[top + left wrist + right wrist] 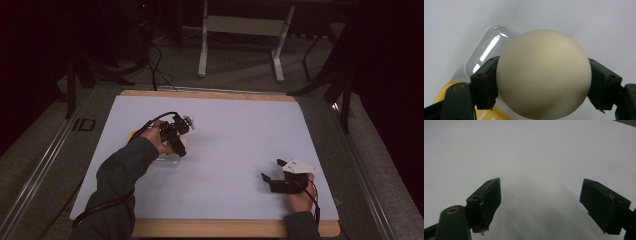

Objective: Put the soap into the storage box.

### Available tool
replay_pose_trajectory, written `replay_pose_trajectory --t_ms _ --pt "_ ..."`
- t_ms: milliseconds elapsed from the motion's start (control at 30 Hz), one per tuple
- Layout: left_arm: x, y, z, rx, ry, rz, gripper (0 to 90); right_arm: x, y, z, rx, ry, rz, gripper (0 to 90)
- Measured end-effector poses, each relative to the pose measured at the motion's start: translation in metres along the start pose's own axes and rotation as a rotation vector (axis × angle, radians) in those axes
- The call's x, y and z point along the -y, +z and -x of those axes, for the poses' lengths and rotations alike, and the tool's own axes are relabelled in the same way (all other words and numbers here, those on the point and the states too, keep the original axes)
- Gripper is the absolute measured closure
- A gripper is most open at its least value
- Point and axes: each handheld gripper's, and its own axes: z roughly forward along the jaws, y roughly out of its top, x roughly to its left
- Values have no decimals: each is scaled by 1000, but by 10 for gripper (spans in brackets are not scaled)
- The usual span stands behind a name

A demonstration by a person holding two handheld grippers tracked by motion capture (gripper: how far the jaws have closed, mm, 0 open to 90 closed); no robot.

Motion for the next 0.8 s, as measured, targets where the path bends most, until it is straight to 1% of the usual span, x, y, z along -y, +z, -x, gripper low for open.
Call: replay_pose_trajectory --t_ms 67,200,367,433,500,633,733,800 --pt "0 -2 -2 -6 -4 2 229 0 0 0 0 0 1 170" --pt "1 -5 -7 7 -39 10 229 0 0 0 1 -1 -1 170" --pt "3 -7 -12 2 -68 7 229 0 0 0 0 0 0 170" --pt "4 -7 -15 2 -65 4 229 0 0 0 0 1 0 170" --pt "6 -8 -17 3 -88 8 229 0 0 0 0 0 0 170" --pt "8 -8 -20 -2 -100 5 229 0 0 0 1 0 -1 170" --pt "9 -8 -23 -6 -116 4 229 0 0 0 2 0 -2 170" --pt "11 -9 -25 -9 -116 1 229 0 0 0 1 0 -1 170"
